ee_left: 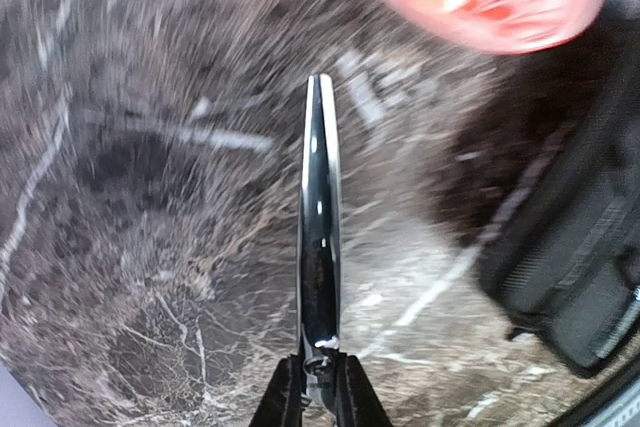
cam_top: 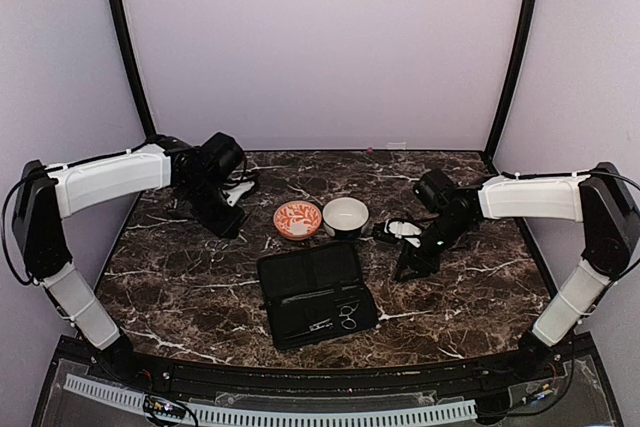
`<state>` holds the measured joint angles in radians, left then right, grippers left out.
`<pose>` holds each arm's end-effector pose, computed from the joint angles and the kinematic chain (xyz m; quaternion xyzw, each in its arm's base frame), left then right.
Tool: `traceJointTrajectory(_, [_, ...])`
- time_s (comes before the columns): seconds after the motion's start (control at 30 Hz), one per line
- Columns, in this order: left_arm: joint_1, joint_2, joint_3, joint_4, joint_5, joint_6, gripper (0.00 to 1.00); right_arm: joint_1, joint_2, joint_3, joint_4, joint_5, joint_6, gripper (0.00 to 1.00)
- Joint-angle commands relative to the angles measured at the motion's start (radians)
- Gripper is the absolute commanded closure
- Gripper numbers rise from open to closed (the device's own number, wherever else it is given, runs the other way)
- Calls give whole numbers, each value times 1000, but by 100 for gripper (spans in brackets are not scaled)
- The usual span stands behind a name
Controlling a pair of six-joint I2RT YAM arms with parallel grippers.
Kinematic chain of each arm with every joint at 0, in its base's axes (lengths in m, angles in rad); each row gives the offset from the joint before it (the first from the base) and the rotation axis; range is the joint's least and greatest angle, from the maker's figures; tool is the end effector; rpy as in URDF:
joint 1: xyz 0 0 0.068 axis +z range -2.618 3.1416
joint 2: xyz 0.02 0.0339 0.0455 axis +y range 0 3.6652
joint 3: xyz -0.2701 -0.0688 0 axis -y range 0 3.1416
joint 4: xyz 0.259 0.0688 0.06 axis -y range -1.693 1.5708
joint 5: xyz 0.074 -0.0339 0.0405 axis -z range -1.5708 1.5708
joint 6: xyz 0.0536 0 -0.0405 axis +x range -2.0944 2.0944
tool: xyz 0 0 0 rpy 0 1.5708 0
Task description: Sort the hair-cutting tools
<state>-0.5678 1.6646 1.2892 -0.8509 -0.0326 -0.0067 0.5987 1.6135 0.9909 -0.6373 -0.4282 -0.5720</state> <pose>0.2972 -0.1875 0.2232 0.2701 0.9473 -0.0332 0.1689 0.2472 0.1956 0.1642 -0.5608 0.7865 0.2119 0.1485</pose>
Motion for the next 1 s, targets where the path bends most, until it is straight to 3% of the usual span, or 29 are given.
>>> traceJointTrajectory(0.0, [-87,-80,58,-111,22,32,100,12,3,27,-9,-6,-11,66])
traceJointTrajectory(0.1, [-178,-104,41,-126,60,69,100,14,2,26,-8,-4,-13,66])
traceJointTrajectory(0.17, [-249,-111,21,-131,6,71,100,14,1,26,-10,-4,-13,66])
traceJointTrajectory(0.5, [-436,-37,-8,-188,98,80,100,20,0,26,-14,-11,-18,67])
traceJointTrajectory(0.97, [-517,143,45,-243,110,129,100,19,-2,25,-16,-1,-22,67])
